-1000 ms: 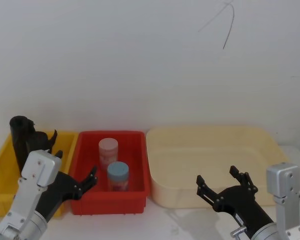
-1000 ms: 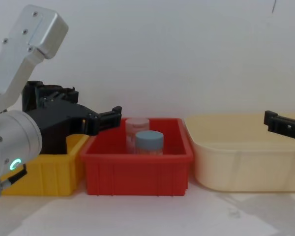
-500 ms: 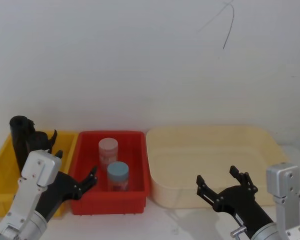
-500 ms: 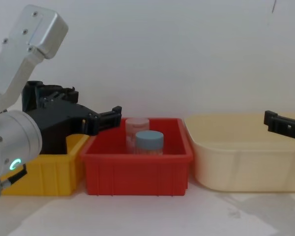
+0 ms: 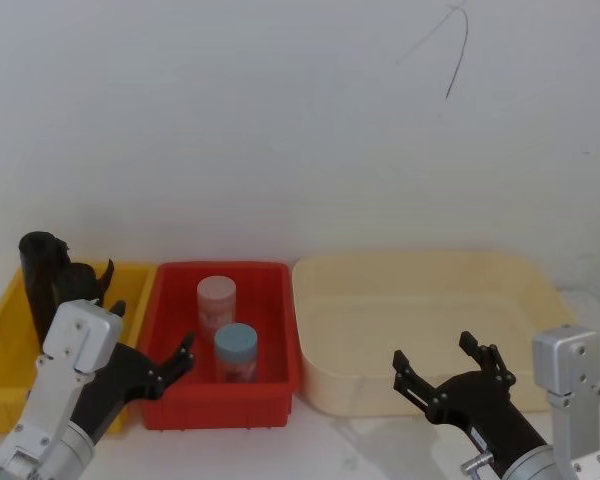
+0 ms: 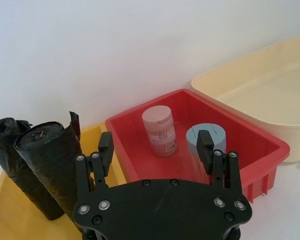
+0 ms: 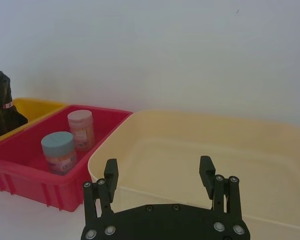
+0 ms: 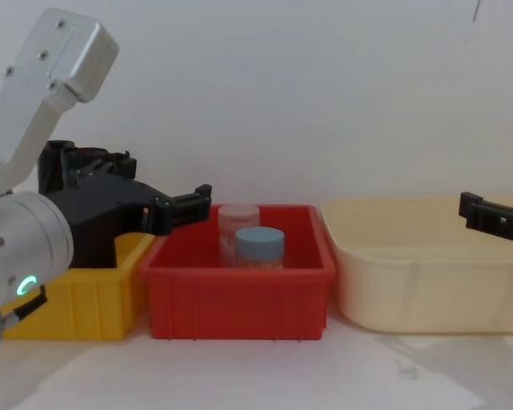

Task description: Pick up the garbage bag with the one hand and transfer it to the other hand.

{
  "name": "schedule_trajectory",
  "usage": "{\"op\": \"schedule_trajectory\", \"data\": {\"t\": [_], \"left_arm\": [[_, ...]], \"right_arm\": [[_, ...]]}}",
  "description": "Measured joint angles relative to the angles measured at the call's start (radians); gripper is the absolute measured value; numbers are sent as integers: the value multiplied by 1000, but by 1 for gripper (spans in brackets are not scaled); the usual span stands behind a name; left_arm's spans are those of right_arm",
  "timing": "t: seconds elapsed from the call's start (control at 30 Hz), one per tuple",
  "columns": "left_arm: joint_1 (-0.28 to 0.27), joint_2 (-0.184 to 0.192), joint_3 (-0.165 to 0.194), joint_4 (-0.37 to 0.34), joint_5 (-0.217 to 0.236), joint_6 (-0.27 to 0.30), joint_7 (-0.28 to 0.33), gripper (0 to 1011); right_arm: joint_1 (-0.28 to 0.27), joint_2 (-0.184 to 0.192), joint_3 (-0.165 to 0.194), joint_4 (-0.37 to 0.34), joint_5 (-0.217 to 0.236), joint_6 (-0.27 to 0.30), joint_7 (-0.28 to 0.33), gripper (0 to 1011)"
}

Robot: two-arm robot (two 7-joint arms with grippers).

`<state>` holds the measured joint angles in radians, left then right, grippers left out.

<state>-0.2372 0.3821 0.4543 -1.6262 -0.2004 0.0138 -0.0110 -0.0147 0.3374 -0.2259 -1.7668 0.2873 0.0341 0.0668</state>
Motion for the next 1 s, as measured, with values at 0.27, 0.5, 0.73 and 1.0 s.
{"op": "schedule_trajectory", "data": {"t": [0.27, 0.5, 0.73, 1.0], "left_arm": [[0, 0, 0, 0, 0, 0, 0, 1001], [10, 4, -9, -11, -7, 7, -5, 1001], [46, 22, -44, -50, -47, 29, -20, 1001], [96, 50, -115, -100, -129, 68, -45, 1000]], "right_arm": [[0, 0, 0, 0, 0, 0, 0, 1000], [0, 0, 0, 0, 0, 0, 0, 1000], [0, 0, 0, 0, 0, 0, 0, 1001], [0, 0, 0, 0, 0, 0, 0, 1000]]}}
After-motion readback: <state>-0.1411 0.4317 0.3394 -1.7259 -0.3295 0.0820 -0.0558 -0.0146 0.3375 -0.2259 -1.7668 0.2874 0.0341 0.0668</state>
